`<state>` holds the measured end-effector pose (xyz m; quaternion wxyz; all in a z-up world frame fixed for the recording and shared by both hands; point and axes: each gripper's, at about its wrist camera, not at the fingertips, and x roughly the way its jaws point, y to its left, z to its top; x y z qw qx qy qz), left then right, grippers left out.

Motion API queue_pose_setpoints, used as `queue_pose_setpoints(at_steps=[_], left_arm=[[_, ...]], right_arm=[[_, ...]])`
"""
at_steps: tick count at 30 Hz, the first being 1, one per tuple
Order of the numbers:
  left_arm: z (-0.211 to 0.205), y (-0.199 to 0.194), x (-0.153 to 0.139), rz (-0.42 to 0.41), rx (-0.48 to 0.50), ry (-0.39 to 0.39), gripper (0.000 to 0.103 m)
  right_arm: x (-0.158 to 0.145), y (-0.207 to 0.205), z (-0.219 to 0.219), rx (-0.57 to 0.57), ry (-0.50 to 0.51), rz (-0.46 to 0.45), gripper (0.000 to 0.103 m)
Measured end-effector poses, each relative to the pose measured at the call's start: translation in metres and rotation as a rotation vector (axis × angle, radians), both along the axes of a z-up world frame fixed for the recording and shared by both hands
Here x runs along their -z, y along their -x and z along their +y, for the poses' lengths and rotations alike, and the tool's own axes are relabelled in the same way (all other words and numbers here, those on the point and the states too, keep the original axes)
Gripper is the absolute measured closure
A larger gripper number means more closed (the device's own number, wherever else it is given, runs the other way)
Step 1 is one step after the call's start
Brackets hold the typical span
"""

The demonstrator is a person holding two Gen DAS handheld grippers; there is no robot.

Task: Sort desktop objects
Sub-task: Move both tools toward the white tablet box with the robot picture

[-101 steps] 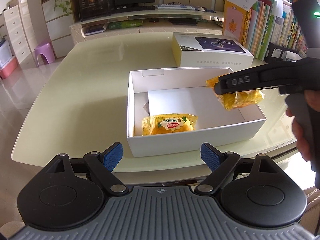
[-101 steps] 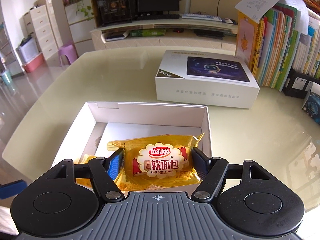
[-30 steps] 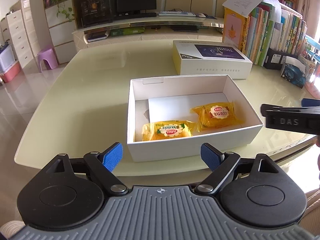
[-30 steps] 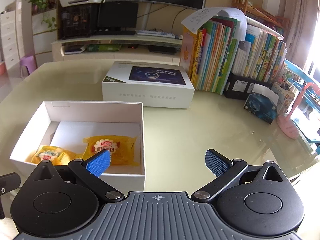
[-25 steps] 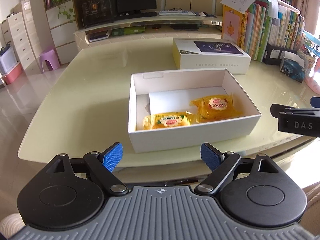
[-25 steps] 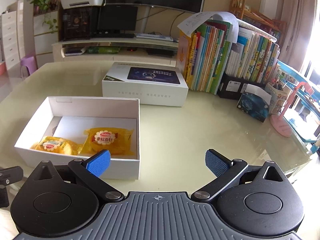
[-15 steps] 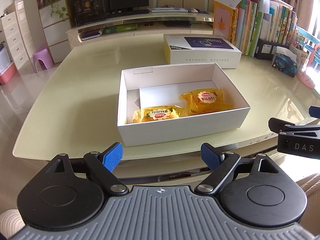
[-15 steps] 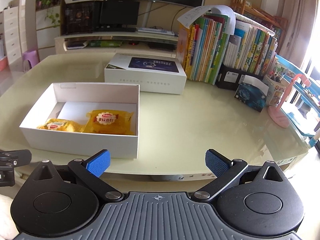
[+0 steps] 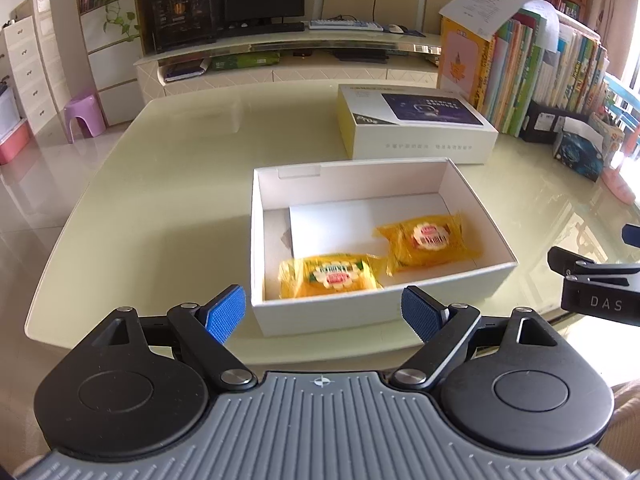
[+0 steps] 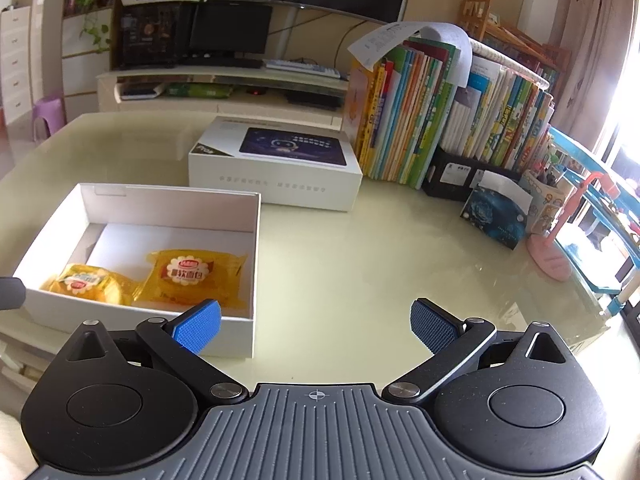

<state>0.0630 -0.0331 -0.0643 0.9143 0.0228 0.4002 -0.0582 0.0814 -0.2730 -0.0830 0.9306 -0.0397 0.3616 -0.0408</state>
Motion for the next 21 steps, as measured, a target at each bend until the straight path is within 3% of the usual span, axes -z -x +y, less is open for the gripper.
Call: queue_pose_setpoints(at_steps=[11, 15, 21], left_arm=[[0.003, -0.076, -0.019, 0.058, 0.004, 0.000, 0.000], [0.000, -0.105, -0.022, 0.060, -0.001, -0.035, 0.000], [0.000, -0.161, -0.017, 0.097, 0.035, -0.026, 0.000]], right_arm=[[-0.014, -0.053, -0.023, -0.036, -0.014, 0.006, 0.000], [-0.019, -0.072, -0.032, -0.049, -0.019, 0.009, 0.000], [-0.011, -0.141, -0.076, -0.058, -0.155, 0.054, 0.000]])
